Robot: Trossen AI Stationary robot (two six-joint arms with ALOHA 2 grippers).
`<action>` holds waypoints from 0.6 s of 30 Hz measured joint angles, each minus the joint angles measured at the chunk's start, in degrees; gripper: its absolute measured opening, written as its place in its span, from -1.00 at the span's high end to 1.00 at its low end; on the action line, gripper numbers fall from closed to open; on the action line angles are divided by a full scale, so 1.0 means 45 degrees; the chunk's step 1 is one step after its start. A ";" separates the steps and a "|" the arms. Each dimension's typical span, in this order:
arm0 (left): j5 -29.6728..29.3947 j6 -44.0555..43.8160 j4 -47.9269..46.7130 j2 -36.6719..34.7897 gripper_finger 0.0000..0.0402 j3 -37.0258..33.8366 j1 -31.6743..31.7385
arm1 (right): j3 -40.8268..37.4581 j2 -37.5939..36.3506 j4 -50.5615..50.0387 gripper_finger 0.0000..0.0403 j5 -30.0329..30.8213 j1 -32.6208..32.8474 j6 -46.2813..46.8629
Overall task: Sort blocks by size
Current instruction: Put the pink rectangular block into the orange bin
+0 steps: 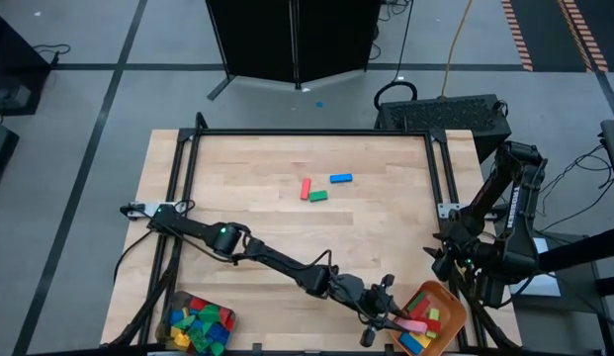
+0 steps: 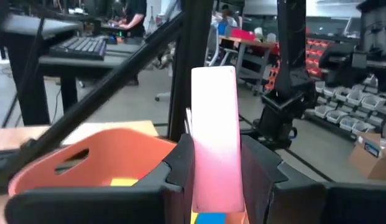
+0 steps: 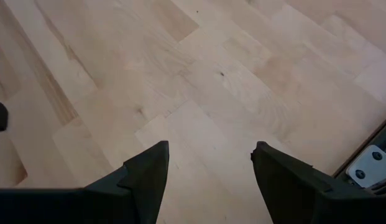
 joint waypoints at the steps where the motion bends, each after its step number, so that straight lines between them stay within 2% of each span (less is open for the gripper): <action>1: 0.0007 -0.0006 -0.0043 0.0030 0.59 0.0000 -0.0009 | 0.0001 -0.0004 -0.0001 -0.11 0.0000 0.0000 0.0000; 12: -0.0043 0.0647 -0.0485 0.0301 0.59 0.0000 0.0026 | -0.0015 -0.0002 0.0008 -0.11 0.0098 0.0000 0.0035; 18: -0.0047 0.1326 -0.0611 0.0301 0.59 -0.0005 0.0016 | -0.0463 -0.0004 0.0002 -0.11 0.0095 0.0000 0.0698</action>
